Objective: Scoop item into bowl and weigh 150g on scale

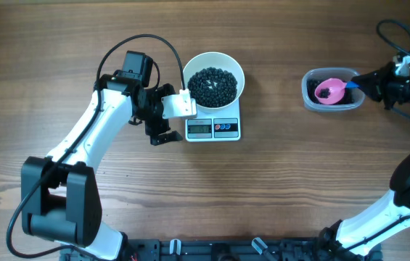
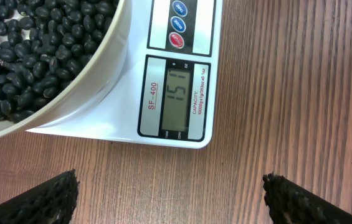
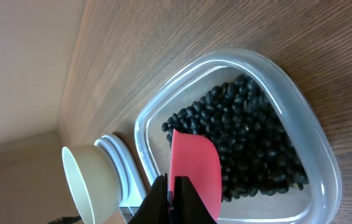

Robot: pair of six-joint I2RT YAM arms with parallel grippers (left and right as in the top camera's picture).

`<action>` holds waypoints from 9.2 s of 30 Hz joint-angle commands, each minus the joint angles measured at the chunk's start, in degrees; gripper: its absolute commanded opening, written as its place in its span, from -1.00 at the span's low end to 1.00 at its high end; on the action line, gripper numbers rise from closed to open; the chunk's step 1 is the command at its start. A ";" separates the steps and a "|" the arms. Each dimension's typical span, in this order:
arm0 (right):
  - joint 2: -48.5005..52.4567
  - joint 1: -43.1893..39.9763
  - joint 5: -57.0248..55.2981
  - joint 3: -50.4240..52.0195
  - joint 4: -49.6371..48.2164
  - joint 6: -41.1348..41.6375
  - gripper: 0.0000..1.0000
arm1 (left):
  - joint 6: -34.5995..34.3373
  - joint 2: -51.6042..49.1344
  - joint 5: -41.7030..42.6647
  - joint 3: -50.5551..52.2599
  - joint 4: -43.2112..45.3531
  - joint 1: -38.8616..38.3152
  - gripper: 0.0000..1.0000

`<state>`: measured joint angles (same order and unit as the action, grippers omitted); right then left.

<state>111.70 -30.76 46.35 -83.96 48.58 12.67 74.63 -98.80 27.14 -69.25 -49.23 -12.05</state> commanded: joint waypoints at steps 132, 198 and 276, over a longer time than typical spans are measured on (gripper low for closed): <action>-3.21 5.35 -31.52 -0.02 -15.08 8.94 0.99 | -0.50 0.42 1.33 0.42 0.00 -0.04 1.00; -93.42 26.10 -47.39 59.19 -66.82 3.04 0.99 | -0.50 0.42 1.33 0.42 0.00 -0.04 1.00; -111.51 31.67 -48.89 83.67 -49.16 -14.14 0.99 | -0.50 0.42 1.33 0.42 0.00 -0.04 1.00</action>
<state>0.75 0.67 -2.83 -0.36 -0.40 -0.14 74.63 -98.80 27.14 -69.25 -49.23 -12.05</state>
